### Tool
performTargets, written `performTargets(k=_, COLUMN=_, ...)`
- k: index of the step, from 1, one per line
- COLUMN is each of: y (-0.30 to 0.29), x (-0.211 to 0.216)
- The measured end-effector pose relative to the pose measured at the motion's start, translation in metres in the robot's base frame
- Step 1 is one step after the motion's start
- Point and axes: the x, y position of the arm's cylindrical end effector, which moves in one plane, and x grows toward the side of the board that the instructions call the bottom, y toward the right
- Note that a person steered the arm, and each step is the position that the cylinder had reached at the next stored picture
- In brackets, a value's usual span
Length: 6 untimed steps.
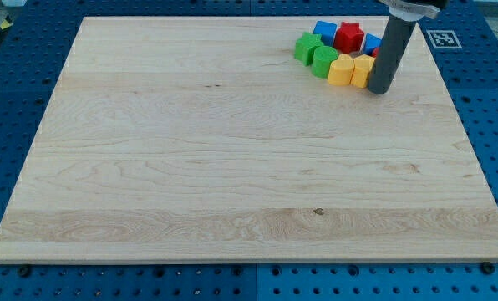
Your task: Point your arm towards the top center
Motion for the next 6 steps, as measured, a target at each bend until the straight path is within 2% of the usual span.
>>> performTargets(k=2, y=-0.001, x=0.016)
performTargets(k=5, y=-0.119, x=0.010)
performTargets(k=6, y=-0.144, x=-0.029)
